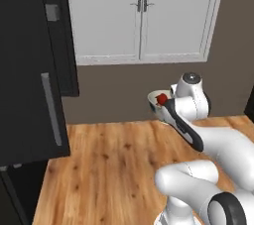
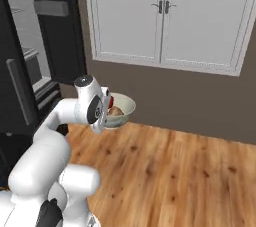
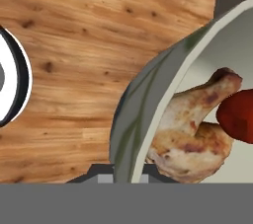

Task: Pick the chicken drumstick and bell pepper from their plates and place them in the bowl. Then put the bowl in the fridge.

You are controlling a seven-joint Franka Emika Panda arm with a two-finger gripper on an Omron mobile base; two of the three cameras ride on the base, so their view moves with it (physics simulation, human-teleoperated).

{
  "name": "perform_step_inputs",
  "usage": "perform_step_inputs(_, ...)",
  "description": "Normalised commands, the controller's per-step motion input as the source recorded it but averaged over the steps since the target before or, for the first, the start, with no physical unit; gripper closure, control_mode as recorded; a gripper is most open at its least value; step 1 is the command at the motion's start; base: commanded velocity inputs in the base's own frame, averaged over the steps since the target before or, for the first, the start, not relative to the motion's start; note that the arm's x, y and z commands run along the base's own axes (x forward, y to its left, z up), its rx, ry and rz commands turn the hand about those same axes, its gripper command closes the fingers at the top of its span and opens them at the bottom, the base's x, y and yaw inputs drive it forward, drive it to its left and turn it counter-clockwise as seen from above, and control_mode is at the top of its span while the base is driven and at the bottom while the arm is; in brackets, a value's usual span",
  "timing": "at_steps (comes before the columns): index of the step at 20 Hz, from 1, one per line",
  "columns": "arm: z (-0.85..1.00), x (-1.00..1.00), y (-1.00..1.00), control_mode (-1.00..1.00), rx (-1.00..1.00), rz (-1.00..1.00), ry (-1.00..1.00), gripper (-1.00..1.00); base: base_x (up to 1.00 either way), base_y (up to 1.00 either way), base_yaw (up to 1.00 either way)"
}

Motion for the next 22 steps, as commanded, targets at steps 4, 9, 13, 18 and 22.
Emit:
perform_step_inputs(4, 0.0, 0.0, 0.0, 1.0, 0.0, 0.0, 0.0, 1.0, 0.34, 0.0, 0.84)
perform_step_inputs(9, 0.0, 0.0, 0.0, 1.0, 0.0, 0.0, 0.0, 1.0, 0.4, -0.15, 0.7)
perform_step_inputs(13, 0.0, 0.0, 0.0, 1.0, 0.0, 0.0, 0.0, 1.0, 0.37, -0.61, 0.22)
perform_step_inputs(18, 0.0, 0.0, 0.0, 1.0, 0.0, 0.0, 0.0, 1.0, 0.24, -0.76, 0.08)
perform_step_inputs(22, 0.0, 0.0, 0.0, 1.0, 0.0, 0.0, 0.0, 1.0, 0.19, -0.79, 0.05)
